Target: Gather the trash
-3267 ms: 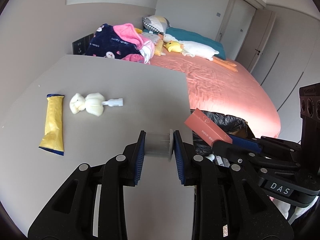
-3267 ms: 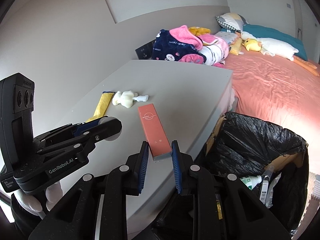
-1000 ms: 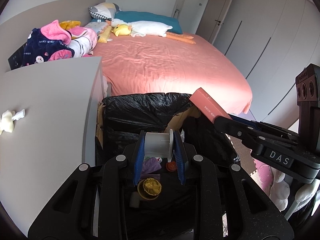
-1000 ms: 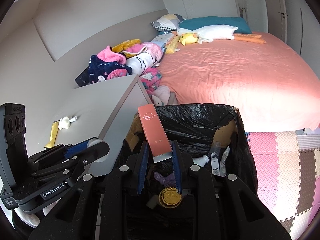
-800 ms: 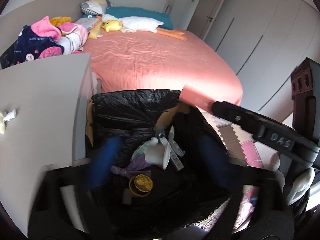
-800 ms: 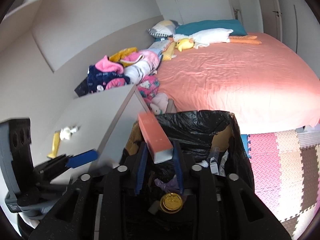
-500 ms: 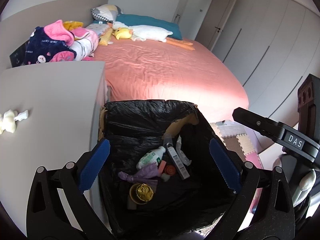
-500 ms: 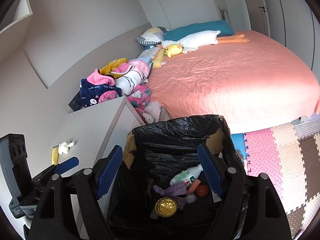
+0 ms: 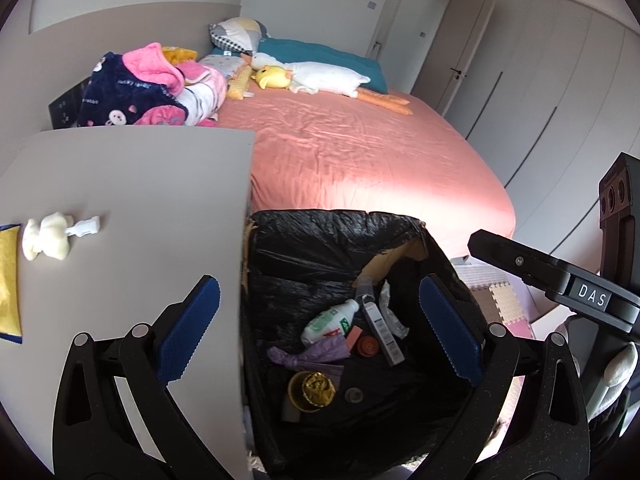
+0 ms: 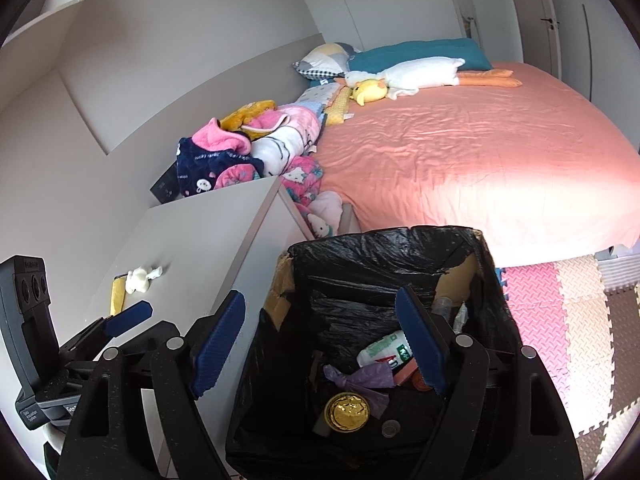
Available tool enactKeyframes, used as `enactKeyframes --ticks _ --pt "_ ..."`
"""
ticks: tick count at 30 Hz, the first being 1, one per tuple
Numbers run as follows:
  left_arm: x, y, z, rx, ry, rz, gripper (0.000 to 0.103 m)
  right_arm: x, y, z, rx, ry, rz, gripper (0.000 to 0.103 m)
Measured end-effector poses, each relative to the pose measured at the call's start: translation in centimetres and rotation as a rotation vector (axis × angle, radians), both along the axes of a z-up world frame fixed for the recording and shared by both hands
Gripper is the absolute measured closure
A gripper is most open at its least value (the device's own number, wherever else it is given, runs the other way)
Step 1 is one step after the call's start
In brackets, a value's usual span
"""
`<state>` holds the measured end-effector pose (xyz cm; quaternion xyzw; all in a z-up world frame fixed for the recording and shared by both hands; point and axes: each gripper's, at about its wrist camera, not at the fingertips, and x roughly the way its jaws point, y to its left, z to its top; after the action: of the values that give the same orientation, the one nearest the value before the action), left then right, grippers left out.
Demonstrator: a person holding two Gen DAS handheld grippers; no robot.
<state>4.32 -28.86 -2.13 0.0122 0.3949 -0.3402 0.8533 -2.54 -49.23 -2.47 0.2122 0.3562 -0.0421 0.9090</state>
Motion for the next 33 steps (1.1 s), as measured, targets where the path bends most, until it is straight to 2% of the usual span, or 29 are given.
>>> enactKeyframes --ticks 12,16,33 --pt "1.7 5.6 -0.3 0.006 -0.032 0.122 0.007 3.5 5.6 -0.6 -0.026 0.002 0.126 0.025" --pt "2.4 8.0 -0.6 -0.005 -0.02 0.167 0.007 4.7 7.5 -0.8 -0.033 0.0 0.172 0.025" --pt "4.6 15.0 -1.2 0.015 -0.037 0.303 0.007 9.8 13.5 -1.7 -0.028 0.025 0.296 0.025"
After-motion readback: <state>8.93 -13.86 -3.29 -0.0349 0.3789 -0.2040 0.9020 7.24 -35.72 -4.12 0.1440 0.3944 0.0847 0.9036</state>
